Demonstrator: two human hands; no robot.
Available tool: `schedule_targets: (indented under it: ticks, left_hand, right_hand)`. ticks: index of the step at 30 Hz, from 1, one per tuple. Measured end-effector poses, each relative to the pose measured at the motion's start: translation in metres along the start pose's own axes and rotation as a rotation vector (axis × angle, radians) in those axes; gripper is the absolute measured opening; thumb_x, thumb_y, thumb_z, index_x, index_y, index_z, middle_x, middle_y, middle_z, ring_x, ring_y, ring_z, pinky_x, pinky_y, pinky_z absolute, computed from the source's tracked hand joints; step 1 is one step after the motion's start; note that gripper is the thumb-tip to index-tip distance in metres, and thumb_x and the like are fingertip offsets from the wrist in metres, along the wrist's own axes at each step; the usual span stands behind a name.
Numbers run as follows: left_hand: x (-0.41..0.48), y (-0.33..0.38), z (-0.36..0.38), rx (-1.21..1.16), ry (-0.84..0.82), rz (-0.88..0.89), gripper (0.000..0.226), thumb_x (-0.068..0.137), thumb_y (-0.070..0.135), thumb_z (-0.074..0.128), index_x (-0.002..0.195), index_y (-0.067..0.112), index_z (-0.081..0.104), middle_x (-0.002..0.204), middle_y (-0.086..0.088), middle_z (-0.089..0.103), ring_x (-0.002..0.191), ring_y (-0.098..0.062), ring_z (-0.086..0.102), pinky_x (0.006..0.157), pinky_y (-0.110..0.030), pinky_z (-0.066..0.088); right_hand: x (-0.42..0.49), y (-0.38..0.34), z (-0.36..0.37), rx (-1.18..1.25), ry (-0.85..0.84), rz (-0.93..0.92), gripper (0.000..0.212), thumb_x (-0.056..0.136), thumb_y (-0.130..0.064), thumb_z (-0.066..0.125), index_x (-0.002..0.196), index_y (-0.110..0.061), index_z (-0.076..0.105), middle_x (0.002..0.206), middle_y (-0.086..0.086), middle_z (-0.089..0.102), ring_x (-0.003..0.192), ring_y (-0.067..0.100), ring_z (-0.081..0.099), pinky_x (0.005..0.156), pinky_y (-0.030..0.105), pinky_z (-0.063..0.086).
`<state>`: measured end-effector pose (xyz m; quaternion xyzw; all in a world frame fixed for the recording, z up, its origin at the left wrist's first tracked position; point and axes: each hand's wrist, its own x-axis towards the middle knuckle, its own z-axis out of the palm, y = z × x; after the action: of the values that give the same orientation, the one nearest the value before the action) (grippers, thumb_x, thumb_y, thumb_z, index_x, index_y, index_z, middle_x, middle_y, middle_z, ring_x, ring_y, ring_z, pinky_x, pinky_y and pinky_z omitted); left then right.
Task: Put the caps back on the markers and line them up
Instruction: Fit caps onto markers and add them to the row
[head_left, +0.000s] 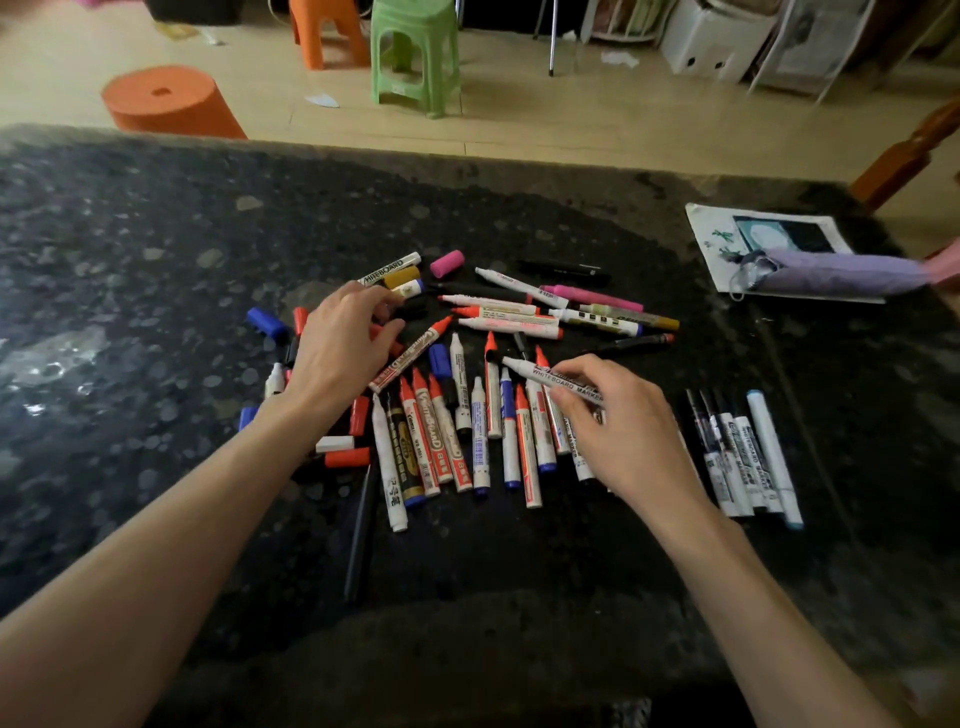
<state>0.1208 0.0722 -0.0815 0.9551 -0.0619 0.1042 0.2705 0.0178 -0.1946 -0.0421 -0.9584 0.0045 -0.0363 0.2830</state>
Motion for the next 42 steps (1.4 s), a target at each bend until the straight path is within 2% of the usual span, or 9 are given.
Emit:
schedule_targets:
  ticks: [6, 11, 16, 21, 24, 29, 34, 36, 42]
  left_hand:
    - [0.017, -0.005, 0.013, 0.252, 0.015, -0.085, 0.029, 0.093, 0.034, 0.071, 0.106, 0.008, 0.071, 0.105, -0.015, 0.067, 0.099, -0.035, 0.063, 0.082, -0.046, 0.051]
    - [0.024, -0.003, 0.012, 0.282, -0.021, -0.117, 0.032, 0.088, 0.036, 0.075, 0.107, 0.011, 0.072, 0.105, -0.014, 0.068, 0.101, -0.036, 0.063, 0.081, -0.045, 0.050]
    - [0.028, 0.007, 0.013, 0.250, -0.035, 0.024, 0.036, 0.092, 0.032, 0.073, 0.126, 0.019, 0.069, 0.117, -0.012, 0.062, 0.109, -0.035, 0.057, 0.083, -0.044, 0.047]
    - [0.033, 0.008, 0.020, 0.265, -0.083, 0.068, 0.026, 0.092, 0.034, 0.073, 0.111, 0.016, 0.075, 0.112, -0.006, 0.063, 0.104, -0.029, 0.056, 0.080, -0.040, 0.045]
    - [0.028, 0.020, 0.008, -0.028, -0.079, -0.001, 0.026, 0.094, 0.033, 0.071, 0.112, 0.015, 0.076, 0.104, -0.001, 0.071, 0.096, -0.020, 0.065, 0.078, -0.033, 0.048]
    - [-0.002, 0.049, -0.020, -0.695, -0.454, -0.242, 0.015, 0.098, 0.029, 0.067, 0.112, 0.022, 0.070, 0.093, 0.005, 0.079, 0.069, -0.002, 0.066, 0.064, -0.017, 0.051]
    - [-0.024, 0.047, -0.034, -0.854, -0.586, -0.227, 0.024, 0.096, 0.026, 0.070, 0.117, 0.016, 0.071, 0.102, -0.021, 0.075, 0.076, -0.018, 0.062, 0.073, -0.033, 0.048]
    - [-0.031, 0.044, -0.036, -0.904, -0.583, -0.238, 0.024, 0.095, 0.024, 0.071, 0.118, 0.015, 0.071, 0.099, -0.021, 0.073, 0.079, -0.023, 0.061, 0.081, -0.044, 0.046]
    - [-0.039, 0.040, -0.043, -0.926, -0.556, -0.252, 0.023, 0.096, 0.021, 0.070, 0.118, 0.016, 0.070, 0.101, -0.014, 0.076, 0.073, -0.018, 0.060, 0.085, -0.050, 0.042]
  right_hand:
    - [0.001, -0.006, 0.009, -0.001, -0.009, -0.015, 0.023, 0.103, -0.032, 0.062, 0.125, -0.028, 0.066, 0.116, -0.011, 0.069, 0.107, 0.006, 0.061, 0.090, 0.030, 0.050]
    - [0.004, -0.005, 0.010, -0.013, -0.016, -0.002, 0.024, 0.103, -0.032, 0.062, 0.126, -0.028, 0.066, 0.116, -0.011, 0.069, 0.101, 0.001, 0.056, 0.085, 0.023, 0.045]
    - [0.004, -0.005, 0.010, -0.011, -0.004, 0.008, 0.024, 0.102, -0.033, 0.063, 0.126, -0.028, 0.067, 0.113, -0.012, 0.068, 0.099, 0.001, 0.059, 0.083, 0.024, 0.050]
    - [0.004, -0.002, 0.008, -0.007, 0.003, 0.024, 0.024, 0.102, -0.032, 0.063, 0.126, -0.028, 0.067, 0.111, -0.012, 0.069, 0.099, 0.003, 0.061, 0.081, 0.022, 0.048]
    - [0.004, -0.001, 0.007, 0.003, 0.008, 0.030, 0.024, 0.102, -0.031, 0.063, 0.126, -0.028, 0.067, 0.112, -0.011, 0.068, 0.100, 0.004, 0.062, 0.082, 0.024, 0.048]
    - [0.003, -0.007, 0.008, 0.047, 0.037, 0.009, 0.026, 0.103, -0.031, 0.062, 0.129, -0.028, 0.064, 0.116, -0.012, 0.066, 0.100, -0.001, 0.059, 0.078, 0.012, 0.043]
    - [-0.003, -0.012, 0.003, 0.073, 0.092, -0.034, 0.025, 0.103, -0.031, 0.062, 0.128, -0.029, 0.065, 0.113, -0.012, 0.066, 0.096, -0.004, 0.058, 0.076, 0.008, 0.039]
    - [-0.007, -0.013, 0.003, 0.073, 0.085, -0.060, 0.025, 0.103, -0.028, 0.063, 0.128, -0.029, 0.065, 0.112, -0.013, 0.064, 0.096, -0.004, 0.058, 0.076, 0.008, 0.040]
    - [-0.011, -0.015, 0.002, 0.079, 0.130, -0.119, 0.024, 0.102, -0.023, 0.065, 0.125, -0.025, 0.068, 0.106, -0.011, 0.064, 0.097, 0.001, 0.060, 0.084, 0.021, 0.052]
